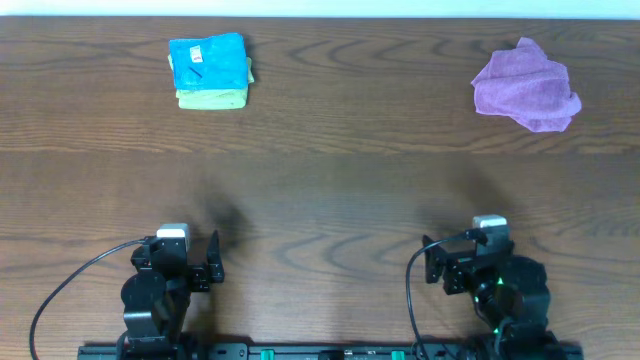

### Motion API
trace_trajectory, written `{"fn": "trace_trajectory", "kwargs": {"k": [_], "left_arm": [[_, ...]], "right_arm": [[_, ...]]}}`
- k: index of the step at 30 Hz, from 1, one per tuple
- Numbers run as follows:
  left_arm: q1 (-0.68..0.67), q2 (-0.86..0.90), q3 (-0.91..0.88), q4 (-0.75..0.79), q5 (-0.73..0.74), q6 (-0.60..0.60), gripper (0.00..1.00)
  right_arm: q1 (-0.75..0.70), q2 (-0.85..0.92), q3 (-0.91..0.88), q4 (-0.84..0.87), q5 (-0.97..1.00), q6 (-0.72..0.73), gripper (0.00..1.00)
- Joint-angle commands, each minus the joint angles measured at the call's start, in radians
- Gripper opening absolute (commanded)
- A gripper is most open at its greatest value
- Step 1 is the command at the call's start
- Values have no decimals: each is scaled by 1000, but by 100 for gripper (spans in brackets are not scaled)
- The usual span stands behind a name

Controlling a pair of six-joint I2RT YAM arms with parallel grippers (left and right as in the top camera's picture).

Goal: Fold the cloth

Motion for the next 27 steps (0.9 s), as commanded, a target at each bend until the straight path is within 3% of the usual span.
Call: {"fn": "trace_trajectory", "kwargs": {"k": [1, 9, 27], "left_arm": [[2, -10, -14, 0, 3, 14, 96], [2, -10, -14, 0, 3, 14, 95], [2, -10, -14, 0, 3, 14, 95]], "right_arm": [[-57, -45, -25, 1, 21, -106, 99], [-138, -121, -91, 2, 22, -105, 99], [-145, -218, -111, -77, 40, -97, 99]]}}
